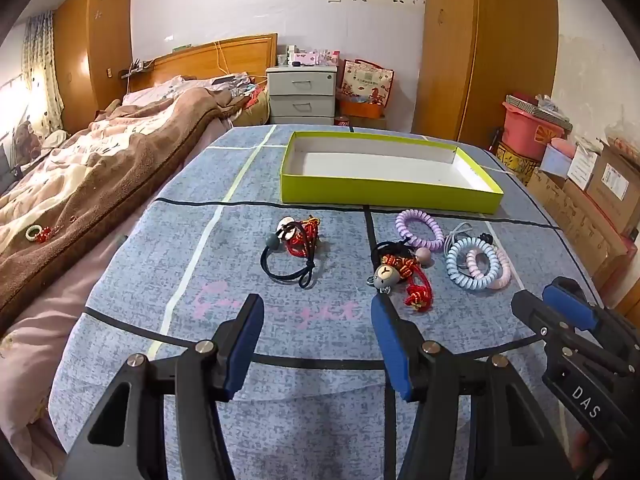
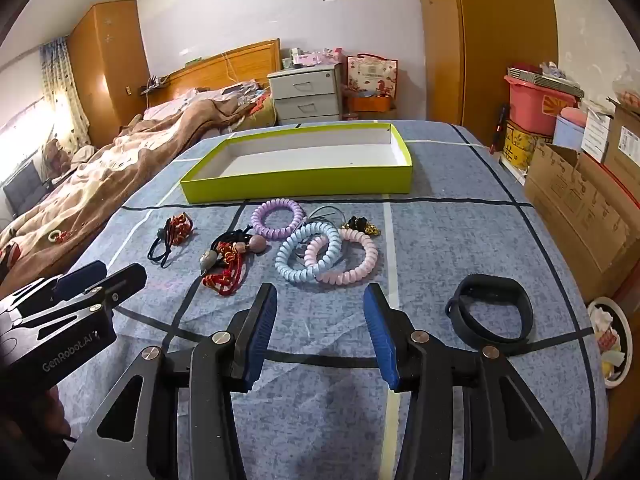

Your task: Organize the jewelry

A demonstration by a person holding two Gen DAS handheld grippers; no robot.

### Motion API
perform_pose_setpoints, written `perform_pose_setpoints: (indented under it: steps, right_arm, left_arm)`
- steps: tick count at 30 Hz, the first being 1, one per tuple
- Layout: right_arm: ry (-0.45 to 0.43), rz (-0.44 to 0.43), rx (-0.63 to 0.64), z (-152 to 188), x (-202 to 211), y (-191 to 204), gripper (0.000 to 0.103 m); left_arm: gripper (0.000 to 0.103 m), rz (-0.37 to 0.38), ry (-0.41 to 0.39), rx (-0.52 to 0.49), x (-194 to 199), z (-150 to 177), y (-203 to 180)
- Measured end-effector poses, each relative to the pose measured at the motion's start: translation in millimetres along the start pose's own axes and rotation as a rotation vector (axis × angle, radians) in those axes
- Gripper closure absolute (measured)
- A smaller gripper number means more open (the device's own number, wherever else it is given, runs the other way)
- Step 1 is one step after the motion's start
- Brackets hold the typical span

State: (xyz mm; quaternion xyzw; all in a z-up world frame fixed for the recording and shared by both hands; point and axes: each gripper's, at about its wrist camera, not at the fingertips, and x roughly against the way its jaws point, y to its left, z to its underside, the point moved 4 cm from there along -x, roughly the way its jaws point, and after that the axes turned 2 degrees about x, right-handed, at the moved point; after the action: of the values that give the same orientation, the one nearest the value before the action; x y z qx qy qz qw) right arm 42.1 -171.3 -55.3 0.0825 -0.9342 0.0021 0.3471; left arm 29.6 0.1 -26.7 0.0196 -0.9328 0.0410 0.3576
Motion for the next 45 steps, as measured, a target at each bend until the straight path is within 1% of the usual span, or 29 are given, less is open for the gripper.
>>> perform_pose_setpoints:
  steps: [4,6,8,11,12,13,18,28,32,45]
  right_arm:
    - [-0.006,0.004,0.002,0,-1,-1,0.057]
    - [-0.010,0.004,0.002,1,0,0,0.057]
    - [-0.009,0.007,0.003,-1,0,0,0.057]
    - [-0.009,0.002,0.001,-2,1,-1,0.057]
    - [-0.010,0.001,0.002,-1,2,-1,0.057]
    - [-0.010,0.001,0.003,-1,2,-2,0.057]
    - [-0.013,0.006,0.012,-3,1,3,0.057]
    - [-0.014,0.011,0.013,-4,1,5,0.057]
    - [-0.014,0.012,0.011,-4,1,4,0.057]
    - [-0.018,0.013,0.005,-2,3,2,0.057]
  left_arm:
    - [0.045,-0.006,0.005,0.022,1,2,4]
    - [0.045,0.011,0.001,0.036,4,2,8]
    - [0.045,0.003,-0.003,0.032,2,2,10]
    - [0.045,0.014,-0.008,0.041,6,3,18]
    - [0.045,0.007,-0.004,0.028,7,-4,10]
    - [0.045,-0.001,0.001,0.004,5,-2,3]
    - [0.045,-0.008,0.001,0.002,8,-2,5]
    - [0.045,-0.012,0.008,-0.002,1,-6,-2]
    - [0.045,-0.011,0.001,0.002,7,-2,4]
    - [0.045,-0.011,0.005,0.000,8,-2,6]
